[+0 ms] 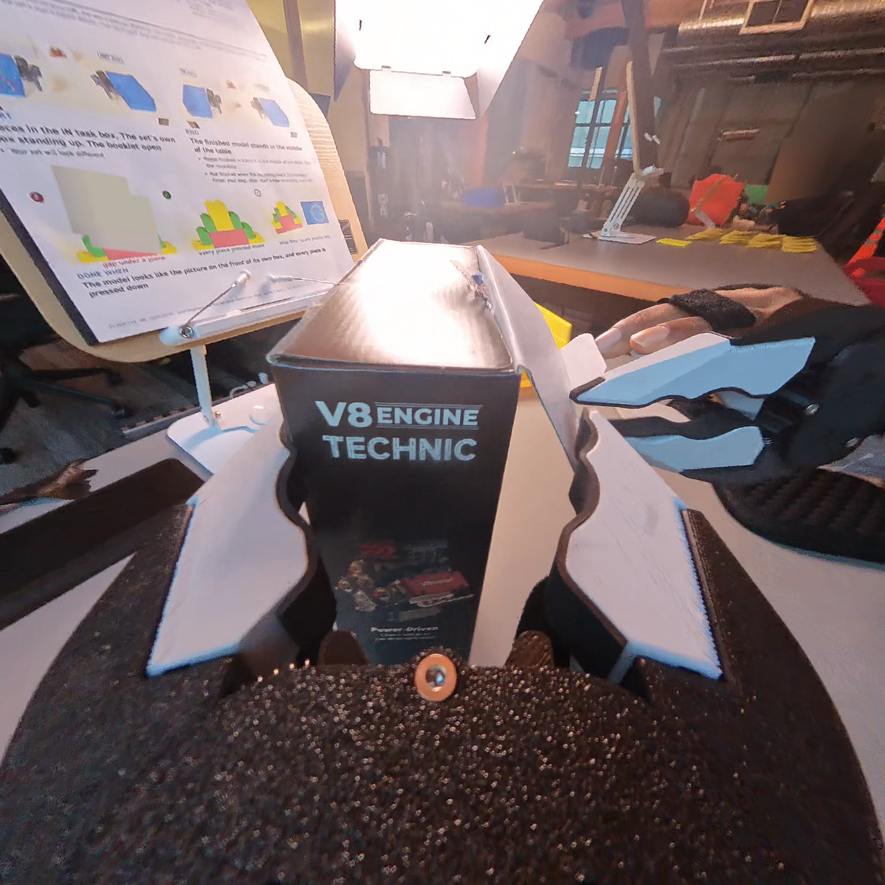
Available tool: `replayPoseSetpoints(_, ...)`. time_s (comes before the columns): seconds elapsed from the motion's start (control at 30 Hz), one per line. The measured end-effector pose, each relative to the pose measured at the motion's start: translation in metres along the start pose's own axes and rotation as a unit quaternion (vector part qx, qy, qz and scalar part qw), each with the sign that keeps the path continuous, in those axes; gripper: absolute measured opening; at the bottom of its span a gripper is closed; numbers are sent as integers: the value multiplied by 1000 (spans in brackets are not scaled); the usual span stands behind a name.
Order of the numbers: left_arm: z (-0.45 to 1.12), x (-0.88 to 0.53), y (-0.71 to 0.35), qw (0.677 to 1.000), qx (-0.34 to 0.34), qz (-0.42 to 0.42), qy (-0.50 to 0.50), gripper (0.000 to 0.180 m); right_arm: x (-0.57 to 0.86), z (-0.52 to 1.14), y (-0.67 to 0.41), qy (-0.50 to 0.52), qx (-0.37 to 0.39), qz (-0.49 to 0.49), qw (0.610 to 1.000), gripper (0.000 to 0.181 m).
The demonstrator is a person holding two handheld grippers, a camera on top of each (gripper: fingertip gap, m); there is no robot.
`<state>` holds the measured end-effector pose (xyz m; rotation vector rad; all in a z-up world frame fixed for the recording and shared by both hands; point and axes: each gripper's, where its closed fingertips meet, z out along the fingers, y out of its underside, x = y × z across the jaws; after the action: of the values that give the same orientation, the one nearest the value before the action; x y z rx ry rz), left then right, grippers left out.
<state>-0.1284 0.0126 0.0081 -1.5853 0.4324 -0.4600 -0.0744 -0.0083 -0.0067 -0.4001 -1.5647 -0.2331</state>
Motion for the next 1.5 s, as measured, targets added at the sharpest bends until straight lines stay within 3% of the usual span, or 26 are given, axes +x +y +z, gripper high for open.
replayPoseSetpoints(0.1,-2,-7,5,999,-14,46,-23,83,-18,-15,-12,-149,23,167,974,51)
replayPoseSetpoints(0.17,-3,-7,4,998,-11,53,-22,78,4,-31,-21,-186,54,260,946,53)
replayPoseSetpoints(0.23,-2,-4,4,998,-6,63,-16,76,37,-39,-15,-183,58,278,941,49)
replayPoseSetpoints(0.47,-2,34,5,989,-11,145,24,77,79,-18,11,-222,12,176,959,48)
replayPoseSetpoints(0.67,-7,54,9,982,-16,185,44,76,60,-15,2,-324,-6,149,934,77)
replayPoseSetpoints(0.77,-12,64,12,976,-17,206,62,77,70,-28,6,-334,3,159,929,68)
replayPoseSetpoints(0.9,-17,73,15,970,-11,228,83,80,56,-50,39,-358,-58,112,925,72)
replayPoseSetpoints(1.0,-19,78,17,966,-11,238,96,77,48,-65,40,-349,-43,120,928,59)
replayPoseSetpoints(1.13,-20,84,19,963,-14,248,105,78,45,-76,41,-334,-50,100,936,60)
replayPoseSetpoints(1.5,-24,108,28,952,-26,285,110,78,12,-88,28,-427,-80,96,896,89)
